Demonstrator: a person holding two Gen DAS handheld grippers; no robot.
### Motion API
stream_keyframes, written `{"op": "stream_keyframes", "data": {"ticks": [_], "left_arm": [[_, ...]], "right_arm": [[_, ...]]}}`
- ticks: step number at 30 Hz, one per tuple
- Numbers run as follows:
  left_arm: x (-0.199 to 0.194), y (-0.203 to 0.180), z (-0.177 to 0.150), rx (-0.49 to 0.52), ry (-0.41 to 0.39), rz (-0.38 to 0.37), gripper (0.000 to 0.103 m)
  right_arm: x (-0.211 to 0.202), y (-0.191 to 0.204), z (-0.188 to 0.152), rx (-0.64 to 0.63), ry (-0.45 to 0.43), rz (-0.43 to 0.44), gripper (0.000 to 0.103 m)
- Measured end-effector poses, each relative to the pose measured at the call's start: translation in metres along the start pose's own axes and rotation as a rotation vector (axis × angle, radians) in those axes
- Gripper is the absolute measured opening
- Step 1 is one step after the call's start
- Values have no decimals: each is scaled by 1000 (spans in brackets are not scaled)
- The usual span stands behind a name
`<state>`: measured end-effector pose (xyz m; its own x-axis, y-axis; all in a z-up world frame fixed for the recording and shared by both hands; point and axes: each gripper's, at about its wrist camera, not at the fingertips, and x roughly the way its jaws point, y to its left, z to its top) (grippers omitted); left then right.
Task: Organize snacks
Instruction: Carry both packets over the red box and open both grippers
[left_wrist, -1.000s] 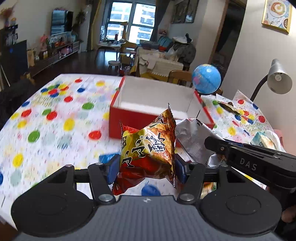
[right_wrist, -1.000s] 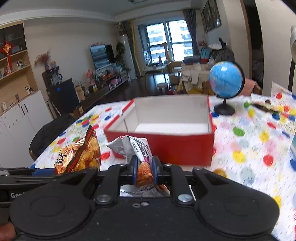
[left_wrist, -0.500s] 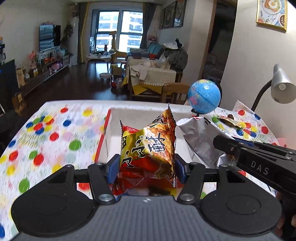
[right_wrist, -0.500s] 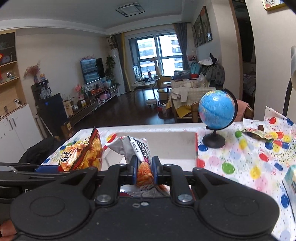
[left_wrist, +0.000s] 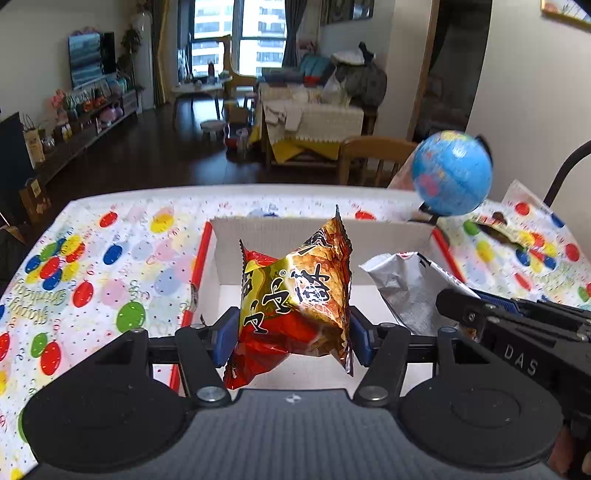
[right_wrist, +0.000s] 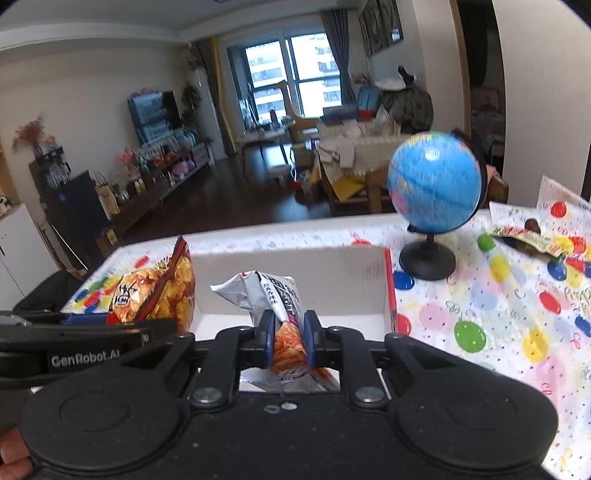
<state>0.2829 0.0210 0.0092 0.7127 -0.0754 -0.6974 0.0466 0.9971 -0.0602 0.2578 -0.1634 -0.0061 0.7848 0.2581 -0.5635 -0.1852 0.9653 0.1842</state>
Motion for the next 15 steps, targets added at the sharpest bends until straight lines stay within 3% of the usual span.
{"op": "stream_keyframes", "data": {"ticks": [9, 15], "left_arm": [[53, -9, -5, 76, 122, 56, 61], [67, -13, -9, 99, 167, 71, 63]], "right_arm": [[30, 3, -16, -6, 80, -22, 15], [35, 5, -22, -16, 119, -30, 16]]}}
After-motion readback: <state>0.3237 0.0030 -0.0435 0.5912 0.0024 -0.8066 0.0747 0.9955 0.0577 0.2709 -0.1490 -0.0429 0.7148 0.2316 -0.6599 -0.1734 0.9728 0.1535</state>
